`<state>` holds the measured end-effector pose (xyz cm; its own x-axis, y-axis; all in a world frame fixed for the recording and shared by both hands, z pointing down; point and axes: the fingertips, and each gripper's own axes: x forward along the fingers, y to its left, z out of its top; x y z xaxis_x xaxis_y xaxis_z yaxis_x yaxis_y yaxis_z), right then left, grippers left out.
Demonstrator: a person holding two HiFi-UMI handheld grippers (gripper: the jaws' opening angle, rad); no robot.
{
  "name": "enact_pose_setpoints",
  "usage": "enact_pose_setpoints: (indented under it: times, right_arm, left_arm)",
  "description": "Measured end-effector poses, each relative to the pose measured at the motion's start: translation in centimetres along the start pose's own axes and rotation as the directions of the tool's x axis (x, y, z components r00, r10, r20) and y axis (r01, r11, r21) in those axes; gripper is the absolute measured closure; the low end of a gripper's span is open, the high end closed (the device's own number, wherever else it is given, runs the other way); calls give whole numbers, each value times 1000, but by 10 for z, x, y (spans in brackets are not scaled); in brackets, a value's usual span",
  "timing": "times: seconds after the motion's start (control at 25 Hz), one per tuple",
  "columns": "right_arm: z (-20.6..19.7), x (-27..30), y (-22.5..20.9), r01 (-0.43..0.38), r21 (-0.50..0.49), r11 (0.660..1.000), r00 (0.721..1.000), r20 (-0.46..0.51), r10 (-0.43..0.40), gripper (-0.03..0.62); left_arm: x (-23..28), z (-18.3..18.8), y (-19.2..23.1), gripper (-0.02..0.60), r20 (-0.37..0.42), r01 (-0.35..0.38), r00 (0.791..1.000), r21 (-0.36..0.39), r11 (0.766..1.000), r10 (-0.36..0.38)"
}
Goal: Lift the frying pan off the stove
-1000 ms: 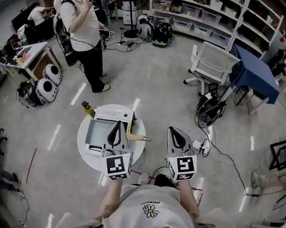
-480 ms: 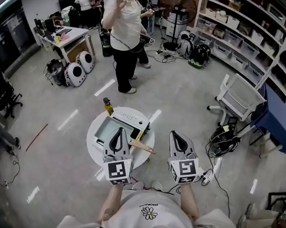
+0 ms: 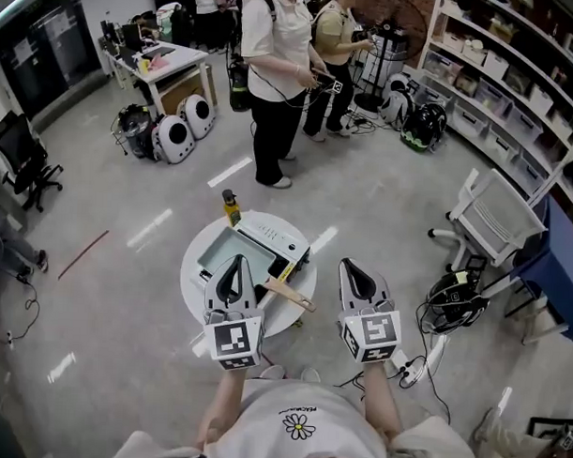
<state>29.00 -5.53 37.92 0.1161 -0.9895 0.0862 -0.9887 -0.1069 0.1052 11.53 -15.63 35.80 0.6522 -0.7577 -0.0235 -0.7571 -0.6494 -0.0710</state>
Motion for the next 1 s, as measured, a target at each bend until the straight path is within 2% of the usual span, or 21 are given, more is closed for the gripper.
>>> enact_pose_setpoints:
  times: [0.2, 0.36, 0.52, 0.64, 0.8, 0.92, 1.0]
  right_arm:
    - [5, 17, 9, -111, -5, 994, 994, -13, 110, 581]
    - [8, 34, 14, -193, 6, 981, 981, -35, 193, 488]
    - [4, 50, 25, -304, 52, 951, 949, -67, 307, 319]
    - [-5, 60, 40, -419, 115, 901, 899, -90, 430, 243]
    - [-26, 74, 53, -537, 205, 818, 809, -148, 568, 235]
    - [-47, 85, 58, -582, 279, 764, 743, -201, 639, 237]
    - [-61, 93, 60, -599, 304, 740, 701, -246, 669, 237]
  left_arm:
    - [-3, -3, 10, 581, -10, -35, 999, -1, 999, 35]
    - [-3, -6, 19, 581, -19, -65, 998, -2, 998, 65]
    - [-6, -12, 28, 581, -28, -97, 995, -5, 995, 97]
    - [-9, -17, 33, 581, -35, -115, 993, -3, 993, 115]
    - [-14, -21, 39, 581, -39, -148, 988, -2, 989, 148]
    - [-21, -27, 43, 581, -54, -175, 983, -1, 985, 175]
    - [-23, -28, 46, 581, -53, -190, 980, 6, 982, 190]
